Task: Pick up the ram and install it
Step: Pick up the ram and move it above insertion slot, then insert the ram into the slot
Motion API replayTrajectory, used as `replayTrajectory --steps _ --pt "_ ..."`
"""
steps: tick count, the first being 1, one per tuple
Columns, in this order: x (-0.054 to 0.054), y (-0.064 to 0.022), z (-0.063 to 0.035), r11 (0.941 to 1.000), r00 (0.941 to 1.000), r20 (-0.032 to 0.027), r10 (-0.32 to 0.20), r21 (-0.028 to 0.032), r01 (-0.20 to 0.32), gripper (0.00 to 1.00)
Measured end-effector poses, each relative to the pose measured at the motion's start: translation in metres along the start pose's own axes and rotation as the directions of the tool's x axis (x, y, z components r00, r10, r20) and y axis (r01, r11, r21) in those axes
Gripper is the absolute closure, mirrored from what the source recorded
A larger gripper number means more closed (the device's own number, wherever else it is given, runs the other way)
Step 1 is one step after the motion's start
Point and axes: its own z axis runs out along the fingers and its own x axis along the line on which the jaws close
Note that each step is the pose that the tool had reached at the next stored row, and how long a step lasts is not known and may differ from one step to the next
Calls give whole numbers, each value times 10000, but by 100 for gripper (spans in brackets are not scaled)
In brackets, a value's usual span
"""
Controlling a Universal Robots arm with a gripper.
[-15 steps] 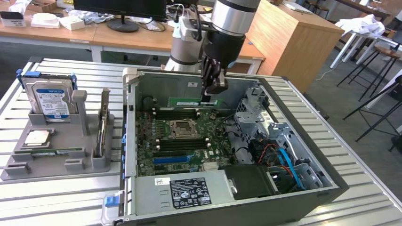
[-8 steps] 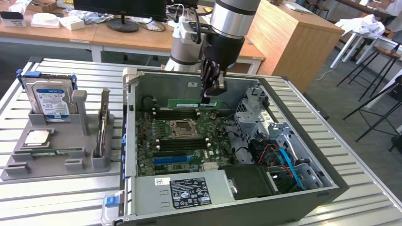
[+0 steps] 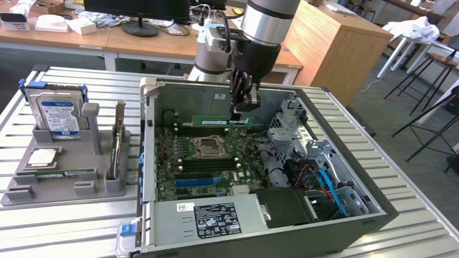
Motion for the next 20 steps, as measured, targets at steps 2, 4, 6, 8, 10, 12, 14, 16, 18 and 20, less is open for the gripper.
replayTrajectory --steps 2,4,6,8,10,12,14,16,18,20 --pt "0 0 0 10000 10000 -1 0 0 0 89" --pt "1 0 9 10000 10000 -1 0 -1 0 89" --pt "2 -1 31 10000 10000 0 0 0 0 89" --pt "2 -1 48 10000 10000 -1 0 0 0 89" --pt "3 -2 65 10000 10000 -1 0 0 0 89" --pt "3 -2 79 10000 10000 -1 0 0 0 89" --pt "3 -2 79 10000 10000 -1 0 0 0 89" --pt "3 -2 79 10000 10000 -1 0 0 0 89" --pt "6 -2 80 10000 10000 2 0 1 0 89" --pt "17 -3 79 10000 10000 0 -1 0 1 89"
